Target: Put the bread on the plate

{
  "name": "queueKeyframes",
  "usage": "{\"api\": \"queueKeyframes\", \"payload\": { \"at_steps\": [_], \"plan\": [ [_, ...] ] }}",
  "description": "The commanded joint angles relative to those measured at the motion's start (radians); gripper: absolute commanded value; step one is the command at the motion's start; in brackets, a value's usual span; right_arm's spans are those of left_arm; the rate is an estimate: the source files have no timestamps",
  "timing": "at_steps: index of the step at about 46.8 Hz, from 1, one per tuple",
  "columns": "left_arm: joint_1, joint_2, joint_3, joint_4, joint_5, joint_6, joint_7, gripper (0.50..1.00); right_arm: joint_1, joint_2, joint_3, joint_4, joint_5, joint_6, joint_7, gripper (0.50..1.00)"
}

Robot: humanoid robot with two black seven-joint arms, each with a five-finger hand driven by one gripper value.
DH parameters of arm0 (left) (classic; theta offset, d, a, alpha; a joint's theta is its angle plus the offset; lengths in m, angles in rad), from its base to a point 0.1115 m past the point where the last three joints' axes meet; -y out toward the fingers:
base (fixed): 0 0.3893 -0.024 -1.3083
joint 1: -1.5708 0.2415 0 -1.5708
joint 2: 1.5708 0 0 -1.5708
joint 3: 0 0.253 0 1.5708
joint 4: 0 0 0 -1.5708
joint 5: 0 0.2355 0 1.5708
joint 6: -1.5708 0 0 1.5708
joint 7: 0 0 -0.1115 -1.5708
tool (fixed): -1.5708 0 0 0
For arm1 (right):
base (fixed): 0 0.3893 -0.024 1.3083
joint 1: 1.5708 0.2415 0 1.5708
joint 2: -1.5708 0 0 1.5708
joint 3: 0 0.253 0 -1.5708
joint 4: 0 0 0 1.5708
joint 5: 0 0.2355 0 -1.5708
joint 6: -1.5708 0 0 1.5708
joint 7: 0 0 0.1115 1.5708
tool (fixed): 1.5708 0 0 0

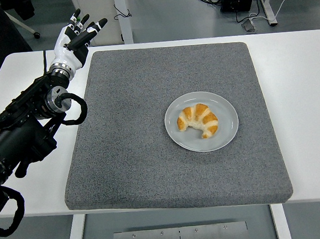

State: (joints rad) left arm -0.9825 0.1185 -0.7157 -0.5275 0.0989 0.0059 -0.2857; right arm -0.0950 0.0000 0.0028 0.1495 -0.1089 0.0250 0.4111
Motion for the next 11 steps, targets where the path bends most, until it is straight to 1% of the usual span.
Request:
{"api": "queueKeyframes", "payload": {
  "at_steps": [1,5,8,11],
  "plan": [
    [0.002,-0.003,-0.001,0.0,-0.03,-0.009,-0.02,0.975,0.0,0.0,0.0,0.001,0.0,0.001,0.0,1.0],
    [0.007,-0.011,-0.001,0.012,-0.05,-0.037,-0.041,0.975,0.004,0.0,0.0,0.004,0.0,0.003,0.0,1.0],
    [0.007,-0.014,-0.005,0.037,-0.07,-0.05,-0.041,0.977,0.006,0.0,-0.001,0.007,0.0,0.003,0.0,1.0],
    [0.007,-0.022,-0.022,0.057,-0.093,-0.052,-0.04,0.977,0.008,0.0,0.006,0.004,0.0,0.003,0.0,1.0]
  ]
}}
